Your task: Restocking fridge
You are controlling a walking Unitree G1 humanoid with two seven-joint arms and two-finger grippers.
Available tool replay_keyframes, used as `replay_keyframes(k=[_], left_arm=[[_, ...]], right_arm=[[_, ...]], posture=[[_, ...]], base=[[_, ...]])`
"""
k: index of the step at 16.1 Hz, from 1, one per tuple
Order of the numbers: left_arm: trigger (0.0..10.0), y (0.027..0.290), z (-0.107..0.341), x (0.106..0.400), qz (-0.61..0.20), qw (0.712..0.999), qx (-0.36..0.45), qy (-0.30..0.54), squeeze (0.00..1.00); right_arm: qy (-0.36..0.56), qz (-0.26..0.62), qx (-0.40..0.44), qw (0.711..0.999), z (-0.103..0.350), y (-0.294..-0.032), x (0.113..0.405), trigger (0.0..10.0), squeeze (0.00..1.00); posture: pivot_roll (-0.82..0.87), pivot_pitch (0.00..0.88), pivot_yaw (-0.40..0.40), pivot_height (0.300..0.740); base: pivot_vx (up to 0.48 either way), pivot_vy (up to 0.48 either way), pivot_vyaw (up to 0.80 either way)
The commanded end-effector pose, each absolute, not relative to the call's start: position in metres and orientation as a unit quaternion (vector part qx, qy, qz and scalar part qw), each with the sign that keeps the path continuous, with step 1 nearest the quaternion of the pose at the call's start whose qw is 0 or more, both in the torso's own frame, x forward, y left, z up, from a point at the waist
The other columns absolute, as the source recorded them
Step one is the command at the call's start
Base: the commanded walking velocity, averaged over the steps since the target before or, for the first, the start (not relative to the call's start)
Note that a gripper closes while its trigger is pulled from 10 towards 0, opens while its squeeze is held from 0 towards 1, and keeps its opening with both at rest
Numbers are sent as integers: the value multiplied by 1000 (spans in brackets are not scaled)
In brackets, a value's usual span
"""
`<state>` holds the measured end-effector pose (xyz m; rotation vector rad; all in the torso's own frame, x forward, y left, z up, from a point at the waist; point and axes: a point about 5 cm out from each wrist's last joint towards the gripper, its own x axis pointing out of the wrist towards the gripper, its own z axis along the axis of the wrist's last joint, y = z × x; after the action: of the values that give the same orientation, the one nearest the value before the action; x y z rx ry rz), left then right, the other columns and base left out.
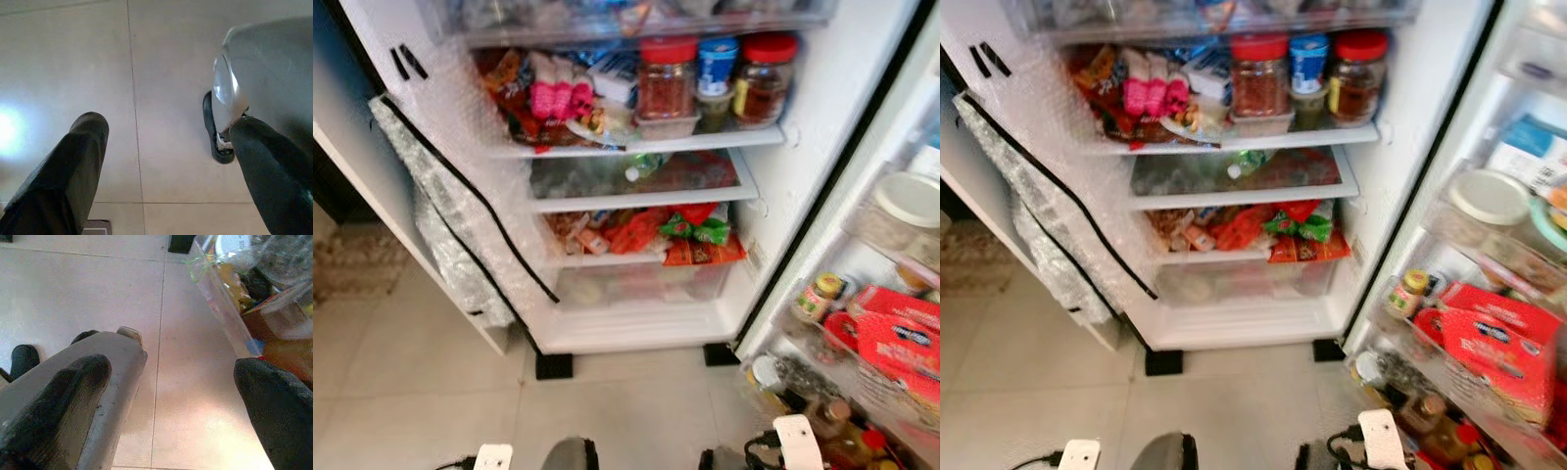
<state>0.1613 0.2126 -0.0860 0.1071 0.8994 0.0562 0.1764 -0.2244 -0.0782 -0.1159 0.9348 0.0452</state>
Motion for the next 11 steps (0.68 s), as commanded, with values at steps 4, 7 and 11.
replay_keyframes(k=[4,7,11], left_arm=[[10000,220,-89,152,34,890,59,450,0],[10000,221,-88,153,34,892,63,447,0],[10000,222,-88,153,32,892,65,446,0]], right_arm=[[472,24,-42,880,-86,-218,164,10000,0],[468,23,-28,883,-86,-217,164,10000,0],[463,22,-14,886,-86,-215,165,10000,0]], posture=[[10,152,40,653],[12,152,41,653],[11,150,44,688]], base=[[0,453,0],[0,0,0],[0,0,0]])
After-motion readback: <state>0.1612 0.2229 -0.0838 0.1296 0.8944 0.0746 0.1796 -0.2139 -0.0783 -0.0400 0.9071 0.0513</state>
